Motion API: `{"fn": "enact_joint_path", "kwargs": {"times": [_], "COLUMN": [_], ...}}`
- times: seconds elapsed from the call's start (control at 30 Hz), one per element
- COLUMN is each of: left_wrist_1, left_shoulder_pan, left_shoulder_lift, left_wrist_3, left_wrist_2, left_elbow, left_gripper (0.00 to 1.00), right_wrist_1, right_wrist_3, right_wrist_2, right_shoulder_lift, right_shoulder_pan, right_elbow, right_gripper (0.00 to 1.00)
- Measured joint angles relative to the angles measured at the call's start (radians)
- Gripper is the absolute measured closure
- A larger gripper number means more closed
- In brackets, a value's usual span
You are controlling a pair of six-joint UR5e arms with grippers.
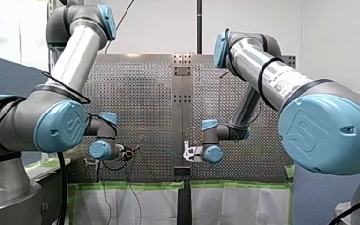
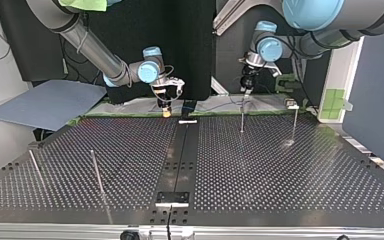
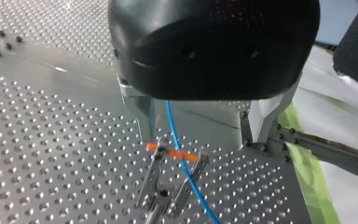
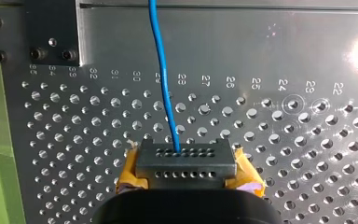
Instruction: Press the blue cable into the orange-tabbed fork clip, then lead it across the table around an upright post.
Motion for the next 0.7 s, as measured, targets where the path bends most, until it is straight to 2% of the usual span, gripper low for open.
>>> {"fn": "enact_joint_path", "kwargs": {"times": [0.13, 0.23, 0.6, 0.7], "left_wrist_1": [-0.001, 0.008, 0.082, 0.106], "left_shoulder_pan": [-0.01, -0.018, -0.052, -0.061], "left_shoulder_lift": [0.0, 0.0, 0.0, 0.0], "left_wrist_3": [0.016, 0.009, -0.084, -0.107], "left_wrist_2": [0.002, 0.005, 0.093, 0.098], "left_elbow": [0.0, 0.0, 0.002, 0.003], "left_gripper": [0.0, 0.0, 0.0, 0.0], "right_wrist_1": [0.0, 0.0, 0.0, 0.0], "right_wrist_3": [0.0, 0.0, 0.0, 0.0], "right_wrist_2": [0.0, 0.0, 0.0, 0.0], "right_shoulder_lift": [0.0, 0.0, 0.0, 0.0], "right_shoulder_pan": [0.0, 0.0, 0.001, 0.001], "right_elbow": [0.0, 0.0, 0.0, 0.0], "right_gripper": [1.0, 1.0, 1.0, 1.0]}}
